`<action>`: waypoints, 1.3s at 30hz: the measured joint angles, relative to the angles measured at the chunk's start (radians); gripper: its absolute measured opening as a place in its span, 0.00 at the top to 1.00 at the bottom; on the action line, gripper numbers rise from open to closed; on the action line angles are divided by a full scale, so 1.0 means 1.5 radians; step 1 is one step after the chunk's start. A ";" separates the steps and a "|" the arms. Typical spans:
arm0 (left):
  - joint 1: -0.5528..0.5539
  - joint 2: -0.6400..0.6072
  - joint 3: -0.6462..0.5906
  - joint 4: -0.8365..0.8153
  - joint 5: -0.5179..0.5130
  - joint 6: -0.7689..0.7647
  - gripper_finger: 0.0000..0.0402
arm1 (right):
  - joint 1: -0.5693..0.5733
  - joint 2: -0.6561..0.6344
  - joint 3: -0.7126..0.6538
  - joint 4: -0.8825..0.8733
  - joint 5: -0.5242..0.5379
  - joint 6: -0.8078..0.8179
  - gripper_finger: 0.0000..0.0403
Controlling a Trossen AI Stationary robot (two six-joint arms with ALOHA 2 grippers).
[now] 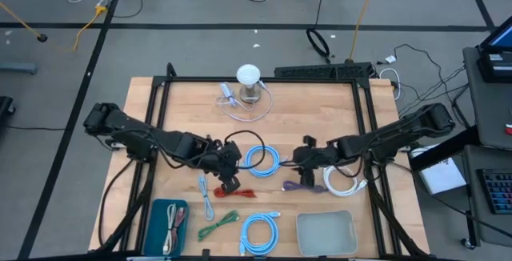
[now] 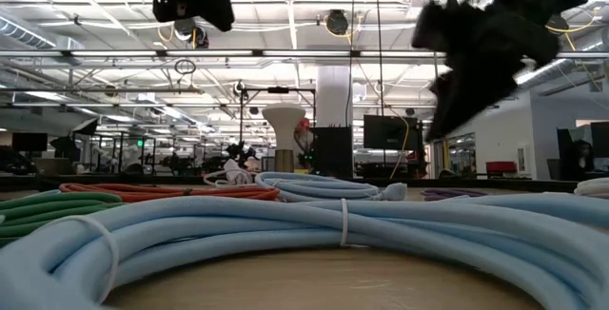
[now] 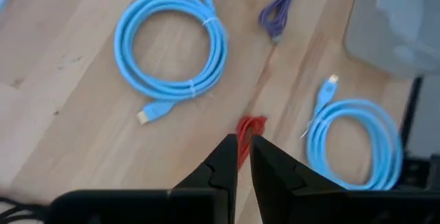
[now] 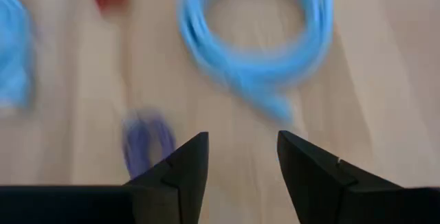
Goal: Pick & Place USB Port
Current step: Put the black video cable into the gray bin
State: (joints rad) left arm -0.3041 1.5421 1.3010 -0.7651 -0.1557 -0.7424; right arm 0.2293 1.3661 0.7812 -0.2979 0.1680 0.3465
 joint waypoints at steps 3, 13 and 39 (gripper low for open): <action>-0.010 0.000 0.000 -0.020 0.000 0.003 0.90 | 0.000 -0.005 0.048 -0.190 0.003 0.114 0.57; -0.022 0.000 0.000 -0.033 -0.060 0.029 0.90 | 0.015 -0.045 0.170 -0.311 -0.026 0.314 0.64; -0.067 -0.062 -0.306 -0.187 0.000 -0.044 0.90 | 0.008 -0.044 0.177 -0.063 -0.005 0.272 0.71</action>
State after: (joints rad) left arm -0.4047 1.4493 0.8424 -1.0462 -0.1561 -0.8089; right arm 0.2420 1.2999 1.0462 -0.3919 0.1600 0.7544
